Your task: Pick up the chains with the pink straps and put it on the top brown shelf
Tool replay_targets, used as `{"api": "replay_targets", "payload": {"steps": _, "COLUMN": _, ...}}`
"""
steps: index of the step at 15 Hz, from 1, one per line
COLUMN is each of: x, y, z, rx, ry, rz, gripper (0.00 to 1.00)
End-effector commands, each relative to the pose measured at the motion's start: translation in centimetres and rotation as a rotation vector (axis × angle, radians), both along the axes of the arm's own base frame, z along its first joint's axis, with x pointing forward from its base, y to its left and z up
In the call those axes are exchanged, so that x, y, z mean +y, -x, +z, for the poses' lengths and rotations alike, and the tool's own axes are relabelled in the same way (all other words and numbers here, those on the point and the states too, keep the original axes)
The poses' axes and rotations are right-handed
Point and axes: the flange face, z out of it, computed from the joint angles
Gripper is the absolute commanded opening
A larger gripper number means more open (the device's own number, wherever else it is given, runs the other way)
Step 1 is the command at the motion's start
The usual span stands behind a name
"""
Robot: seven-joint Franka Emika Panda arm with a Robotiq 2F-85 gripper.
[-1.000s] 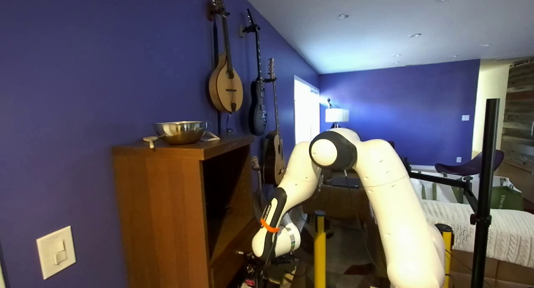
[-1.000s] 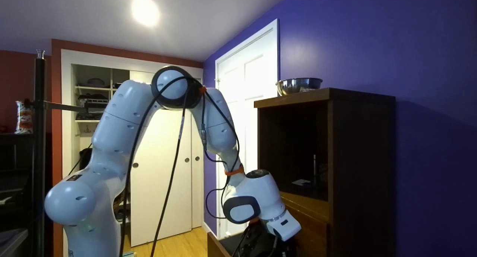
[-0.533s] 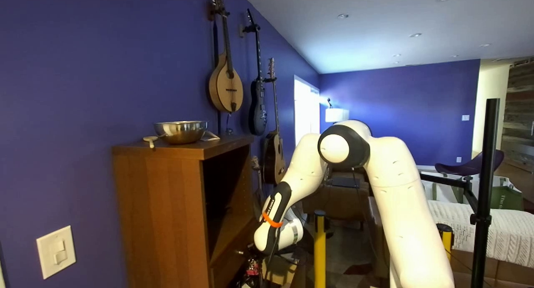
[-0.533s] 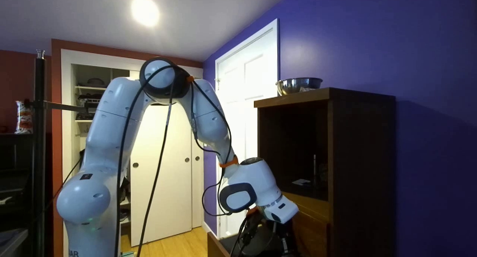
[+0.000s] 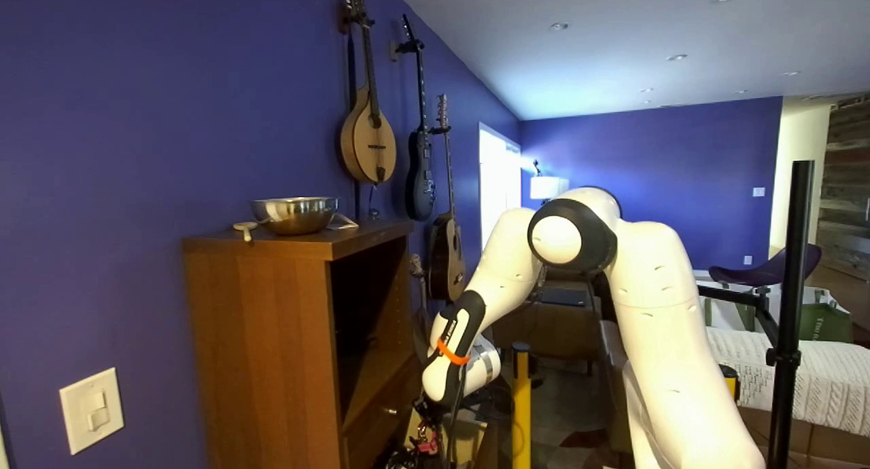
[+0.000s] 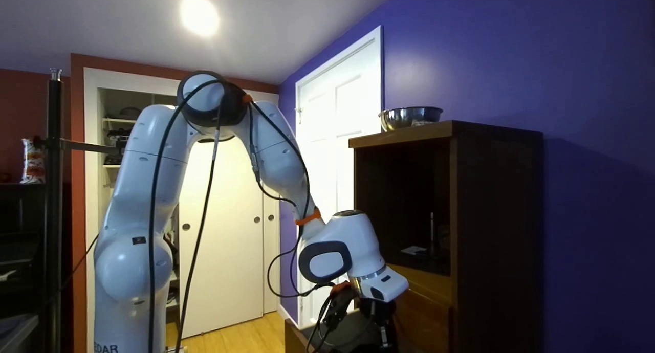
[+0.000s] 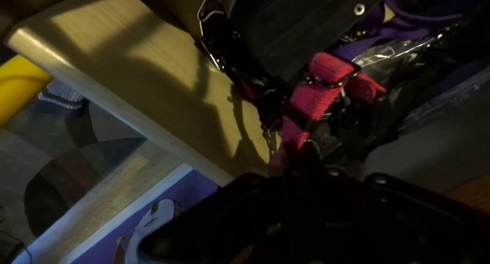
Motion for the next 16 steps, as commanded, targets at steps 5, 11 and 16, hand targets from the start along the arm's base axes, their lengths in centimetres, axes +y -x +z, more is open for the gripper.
{"api": "replay_targets", "payload": {"steps": 5, "x": 0.9, "y": 0.4, "z": 3.7, "rx": -0.008, "ry": -0.012, "rz": 0.054, "gripper": 0.01}}
{"api": "replay_targets", "payload": {"steps": 11, "x": 0.3, "y": 1.3, "z": 6.0, "rx": 0.049, "ry": -0.065, "rz": -0.002, "gripper": 0.01}}
{"api": "replay_targets", "payload": {"steps": 16, "x": 1.0, "y": 2.3, "z": 9.5, "rx": 0.041, "ry": -0.136, "rz": -0.024, "gripper": 0.01}}
